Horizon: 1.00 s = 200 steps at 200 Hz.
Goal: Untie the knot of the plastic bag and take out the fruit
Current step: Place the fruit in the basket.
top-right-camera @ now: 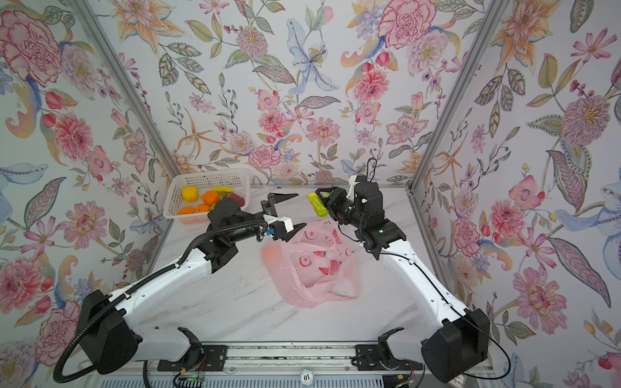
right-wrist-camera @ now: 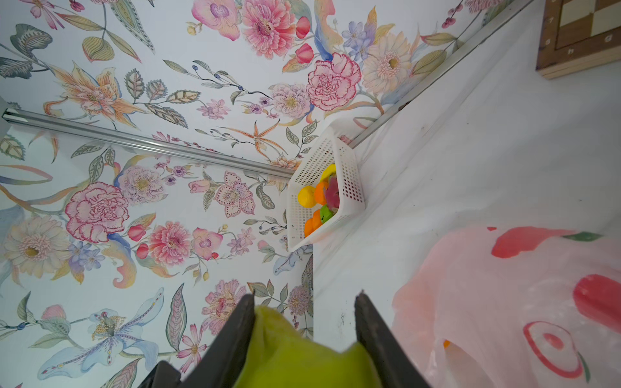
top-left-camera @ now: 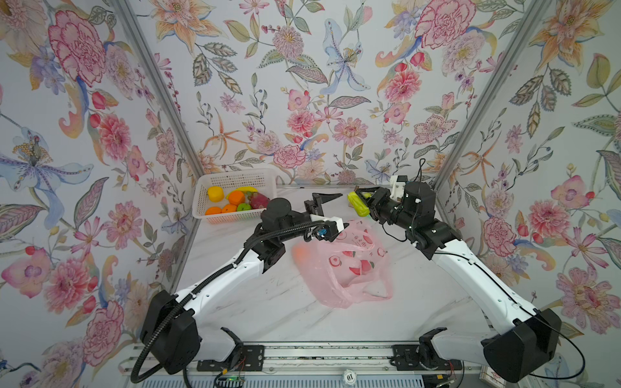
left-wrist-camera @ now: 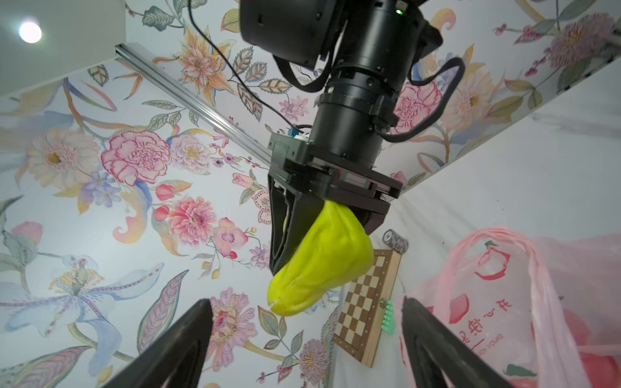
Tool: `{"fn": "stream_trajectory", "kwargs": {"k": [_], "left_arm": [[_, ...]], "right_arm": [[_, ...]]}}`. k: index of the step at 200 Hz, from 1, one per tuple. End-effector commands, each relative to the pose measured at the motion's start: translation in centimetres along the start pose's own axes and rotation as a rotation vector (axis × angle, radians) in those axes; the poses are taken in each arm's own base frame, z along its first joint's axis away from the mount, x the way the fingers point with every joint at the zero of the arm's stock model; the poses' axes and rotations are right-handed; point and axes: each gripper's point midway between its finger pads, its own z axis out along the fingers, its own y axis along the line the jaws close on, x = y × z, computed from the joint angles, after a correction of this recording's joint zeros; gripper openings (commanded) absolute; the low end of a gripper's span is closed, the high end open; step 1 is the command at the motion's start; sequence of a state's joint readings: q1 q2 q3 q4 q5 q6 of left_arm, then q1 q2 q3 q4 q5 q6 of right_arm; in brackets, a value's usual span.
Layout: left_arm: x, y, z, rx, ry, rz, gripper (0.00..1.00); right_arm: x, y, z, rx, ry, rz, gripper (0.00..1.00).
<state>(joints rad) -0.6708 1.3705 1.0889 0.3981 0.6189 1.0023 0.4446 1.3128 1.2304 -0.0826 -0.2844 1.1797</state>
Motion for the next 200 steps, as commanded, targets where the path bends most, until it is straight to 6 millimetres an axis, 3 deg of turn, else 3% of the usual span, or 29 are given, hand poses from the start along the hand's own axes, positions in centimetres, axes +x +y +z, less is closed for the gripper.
{"fn": "stream_trajectory", "kwargs": {"k": [1,64,91,108,116,143,162,200], "left_arm": [[0.8,-0.5,0.7,0.009,0.060,0.234,0.89],[4.2,-1.2,3.1,-0.005,0.163,0.401,0.74],[4.4,-0.4,3.6,-0.064,0.161,0.428,0.63],[4.3,0.1,3.7,-0.098,0.155,0.434,0.62],[4.1,0.1,3.7,-0.102,0.145,0.437,0.65],[3.6,-0.1,3.8,-0.115,0.111,0.441,0.94],[3.4,-0.1,3.9,-0.137,0.097,0.437,0.95],[3.4,-0.1,3.9,-0.142,0.092,0.417,0.65]], "right_arm": [[-0.3,3.2,0.0,-0.083,-0.014,0.057,0.33],[1.2,4.1,1.0,-0.116,0.008,0.125,0.33],[1.8,3.9,1.2,-0.113,0.018,0.140,0.33],[2.1,3.4,1.4,-0.102,0.019,0.146,0.33],[2.2,3.2,1.5,-0.099,0.020,0.149,0.33],[2.5,2.9,2.0,-0.115,0.037,0.178,0.33],[2.5,3.0,2.1,-0.124,0.039,0.186,0.33],[2.4,2.9,1.9,-0.118,0.030,0.193,0.33]]}}
